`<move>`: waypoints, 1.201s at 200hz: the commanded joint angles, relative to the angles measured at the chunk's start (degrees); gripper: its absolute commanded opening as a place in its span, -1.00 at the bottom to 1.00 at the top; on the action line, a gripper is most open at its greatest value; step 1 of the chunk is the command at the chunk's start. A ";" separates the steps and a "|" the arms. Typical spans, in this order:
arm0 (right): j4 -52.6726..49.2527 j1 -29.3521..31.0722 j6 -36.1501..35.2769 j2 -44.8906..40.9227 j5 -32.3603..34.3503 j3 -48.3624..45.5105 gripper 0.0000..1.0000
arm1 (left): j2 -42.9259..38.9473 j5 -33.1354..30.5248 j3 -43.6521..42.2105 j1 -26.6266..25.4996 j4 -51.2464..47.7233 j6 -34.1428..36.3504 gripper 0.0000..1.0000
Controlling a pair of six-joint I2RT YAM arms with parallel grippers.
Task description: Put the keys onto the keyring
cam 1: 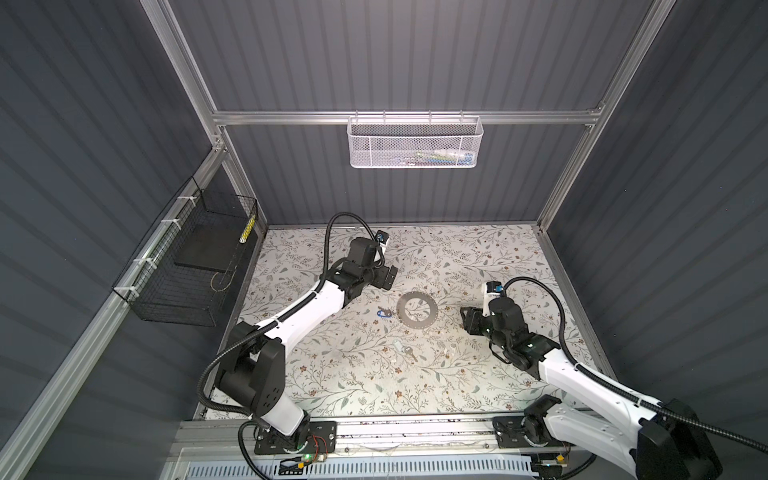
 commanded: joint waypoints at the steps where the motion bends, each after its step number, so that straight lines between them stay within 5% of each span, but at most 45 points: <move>1: 0.28 0.37 3.20 1.44 6.49 0.28 0.11 | 4.81 4.18 5.44 -0.06 -2.89 0.09 0.99; 53: 2.62 0.24 2.74 4.22 7.38 1.43 0.20 | 13.49 13.34 11.45 -2.86 -5.31 6.56 0.86; 122: 1.95 -0.63 3.40 6.02 7.07 1.31 0.21 | 25.11 9.01 19.84 -9.69 -10.80 16.60 0.34; 240: 3.64 -1.00 2.18 6.71 4.77 0.88 0.06 | 35.30 10.62 28.97 -10.81 -12.08 16.94 -0.21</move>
